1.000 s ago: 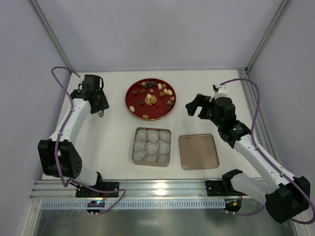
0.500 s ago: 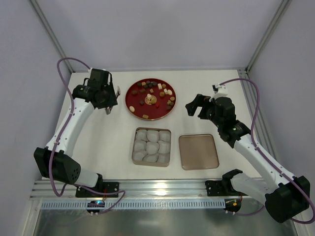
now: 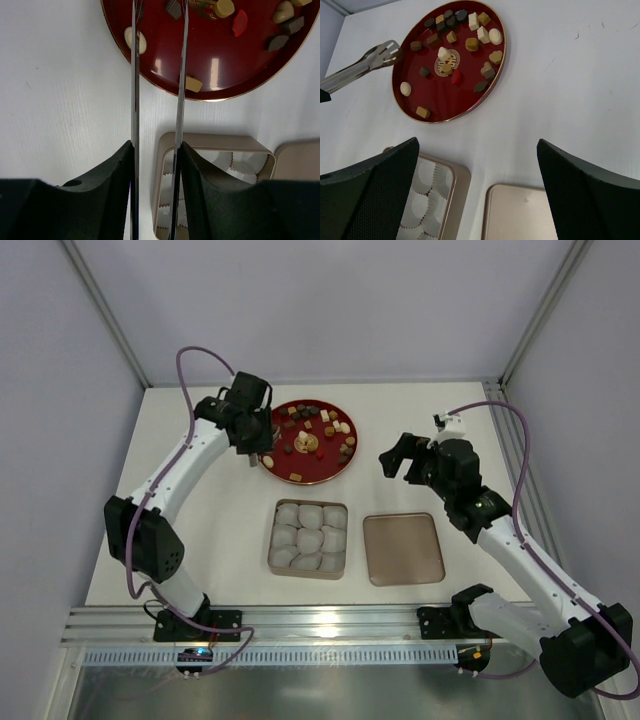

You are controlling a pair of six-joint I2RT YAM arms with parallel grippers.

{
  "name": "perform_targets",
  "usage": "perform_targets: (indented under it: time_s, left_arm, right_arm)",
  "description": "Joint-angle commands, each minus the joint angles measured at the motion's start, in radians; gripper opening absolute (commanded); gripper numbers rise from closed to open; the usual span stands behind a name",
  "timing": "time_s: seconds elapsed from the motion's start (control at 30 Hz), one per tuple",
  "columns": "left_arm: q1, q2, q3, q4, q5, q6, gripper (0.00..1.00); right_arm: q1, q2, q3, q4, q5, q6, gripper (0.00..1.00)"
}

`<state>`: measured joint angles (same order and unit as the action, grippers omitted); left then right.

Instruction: Pack the chocolate

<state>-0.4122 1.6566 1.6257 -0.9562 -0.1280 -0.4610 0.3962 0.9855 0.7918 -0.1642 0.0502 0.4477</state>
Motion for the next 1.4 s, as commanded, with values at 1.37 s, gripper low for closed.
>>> perform_targets:
  time_s: [1.37]
  left_arm:
    - [-0.062,0.219,0.112,-0.012,-0.013,0.035,0.38]
  right_arm:
    - [-0.002,-0.041,0.001,-0.012,0.03,-0.006,1.0]
